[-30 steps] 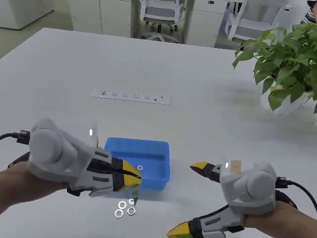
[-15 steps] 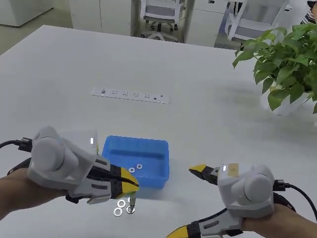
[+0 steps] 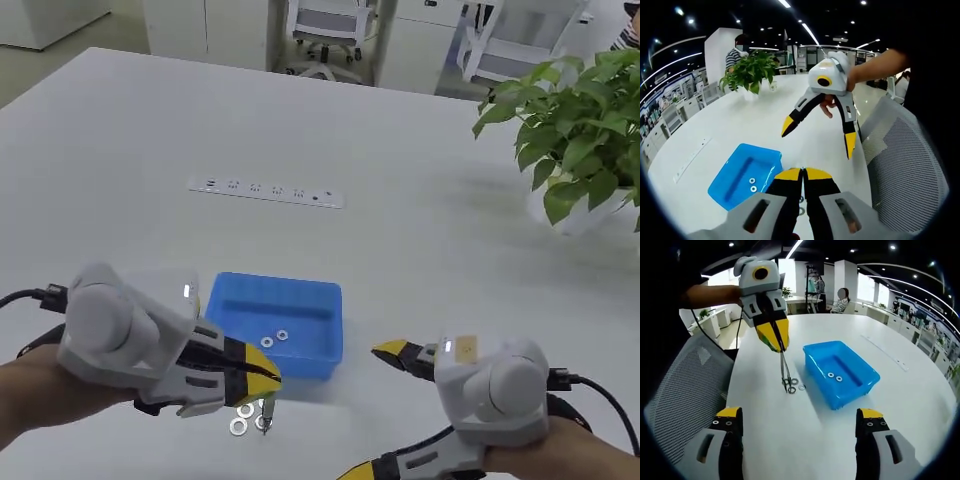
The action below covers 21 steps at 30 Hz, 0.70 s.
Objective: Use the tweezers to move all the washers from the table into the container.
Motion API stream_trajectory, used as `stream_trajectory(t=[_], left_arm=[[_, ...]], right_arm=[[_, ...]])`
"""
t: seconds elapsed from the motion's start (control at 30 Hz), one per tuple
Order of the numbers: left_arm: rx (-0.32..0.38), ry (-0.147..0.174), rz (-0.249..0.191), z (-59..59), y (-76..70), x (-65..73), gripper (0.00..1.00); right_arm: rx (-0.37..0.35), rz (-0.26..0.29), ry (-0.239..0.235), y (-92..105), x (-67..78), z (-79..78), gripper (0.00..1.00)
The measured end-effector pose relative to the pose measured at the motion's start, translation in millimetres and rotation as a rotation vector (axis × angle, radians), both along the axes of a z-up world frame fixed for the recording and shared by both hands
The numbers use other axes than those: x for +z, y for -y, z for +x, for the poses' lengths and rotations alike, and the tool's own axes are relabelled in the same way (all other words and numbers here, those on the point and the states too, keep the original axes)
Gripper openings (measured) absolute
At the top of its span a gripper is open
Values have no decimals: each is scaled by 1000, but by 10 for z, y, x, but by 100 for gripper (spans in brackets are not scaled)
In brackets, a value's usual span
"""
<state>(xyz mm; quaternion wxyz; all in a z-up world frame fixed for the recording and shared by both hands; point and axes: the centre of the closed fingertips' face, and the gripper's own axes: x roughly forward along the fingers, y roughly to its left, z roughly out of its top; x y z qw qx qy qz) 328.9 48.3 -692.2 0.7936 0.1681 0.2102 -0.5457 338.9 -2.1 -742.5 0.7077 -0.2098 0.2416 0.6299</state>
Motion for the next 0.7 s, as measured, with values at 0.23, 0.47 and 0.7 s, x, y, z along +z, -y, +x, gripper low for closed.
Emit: stream_trajectory(t=[0.23,0.47,0.7], left_arm=[[-21,1,8,-22,8,2,5],[-44,-1,16,-36,14,0,5],[-55,-6,19,-28,14,1,5]], right_arm=[[60,17,-2,-117,8,-71,80],[117,17,20,-230,-14,-95,68],[156,7,26,-329,-70,-75,53]])
